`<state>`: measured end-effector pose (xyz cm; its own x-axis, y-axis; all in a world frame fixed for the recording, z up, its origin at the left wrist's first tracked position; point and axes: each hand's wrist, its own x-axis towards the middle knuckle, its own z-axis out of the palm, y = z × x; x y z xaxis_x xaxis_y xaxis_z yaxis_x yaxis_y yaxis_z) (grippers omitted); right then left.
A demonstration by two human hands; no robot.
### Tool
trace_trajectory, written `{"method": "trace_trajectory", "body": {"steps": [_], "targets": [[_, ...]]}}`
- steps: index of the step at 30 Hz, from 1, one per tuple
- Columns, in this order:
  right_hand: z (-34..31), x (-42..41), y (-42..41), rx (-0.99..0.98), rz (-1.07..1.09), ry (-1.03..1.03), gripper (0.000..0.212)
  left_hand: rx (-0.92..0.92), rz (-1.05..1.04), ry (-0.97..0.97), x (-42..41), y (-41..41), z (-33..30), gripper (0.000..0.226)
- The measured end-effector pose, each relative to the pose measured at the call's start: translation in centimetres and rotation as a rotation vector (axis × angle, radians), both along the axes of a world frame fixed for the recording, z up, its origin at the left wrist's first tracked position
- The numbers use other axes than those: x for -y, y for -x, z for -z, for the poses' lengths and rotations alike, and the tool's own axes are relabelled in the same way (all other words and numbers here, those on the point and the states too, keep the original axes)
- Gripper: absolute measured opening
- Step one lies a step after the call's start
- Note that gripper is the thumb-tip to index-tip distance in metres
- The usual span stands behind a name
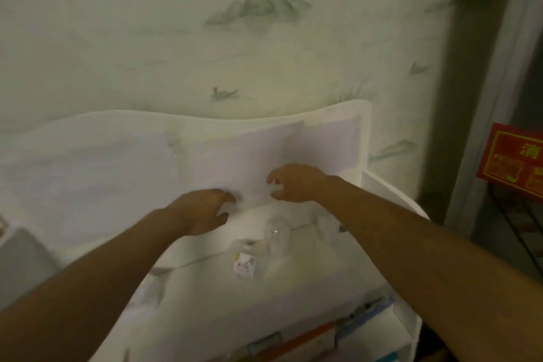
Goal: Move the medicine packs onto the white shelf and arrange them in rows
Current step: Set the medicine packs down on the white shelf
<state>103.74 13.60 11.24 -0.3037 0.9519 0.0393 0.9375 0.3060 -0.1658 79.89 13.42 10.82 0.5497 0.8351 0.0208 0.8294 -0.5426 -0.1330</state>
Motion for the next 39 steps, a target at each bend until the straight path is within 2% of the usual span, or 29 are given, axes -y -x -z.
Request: {"method": "trace_trajectory", "body": {"steps": [5,9,13,19,25,29,33,39], "targets": [[-1.3,1.2,10.5,0.027,-0.201,-0.03,0.048,0.0,-0.147,0.025,3.3,12.0,-1.9,0.044],[-2.0,3.3,17.6,0.036,-0.269,-0.016,0.052,-0.017,-0.269,-0.073,6.7,19.9,-2.6,0.047],[-3.3,6.2,25.6,0.005,-0.298,-0.052,0.055,0.089,-0.396,-0.205,10.1,28.1,-3.9,0.044],[-4.5,10.9,38.7,0.017,-0.364,-0.112,0.057,0.274,-0.474,-0.244,16.6,42.1,-4.0,0.044],[-5.9,14.9,49.6,0.057,-0.453,-0.132,0.052,0.274,-0.683,-0.252,21.9,55.5,-1.2,0.041],[-4.8,15.5,55.0,0.094,-0.484,-0.125,0.052,0.303,-0.783,-0.149,23.2,61.4,1.6,0.043],[-3.6,14.8,59.4,0.132,-0.513,-0.097,0.051,0.297,-0.757,-0.106,22.9,64.5,3.8,0.044],[-2.3,11.6,65.6,0.059,-0.565,-0.041,0.049,0.128,-0.765,-0.095,22.0,69.1,4.8,0.043]]}}
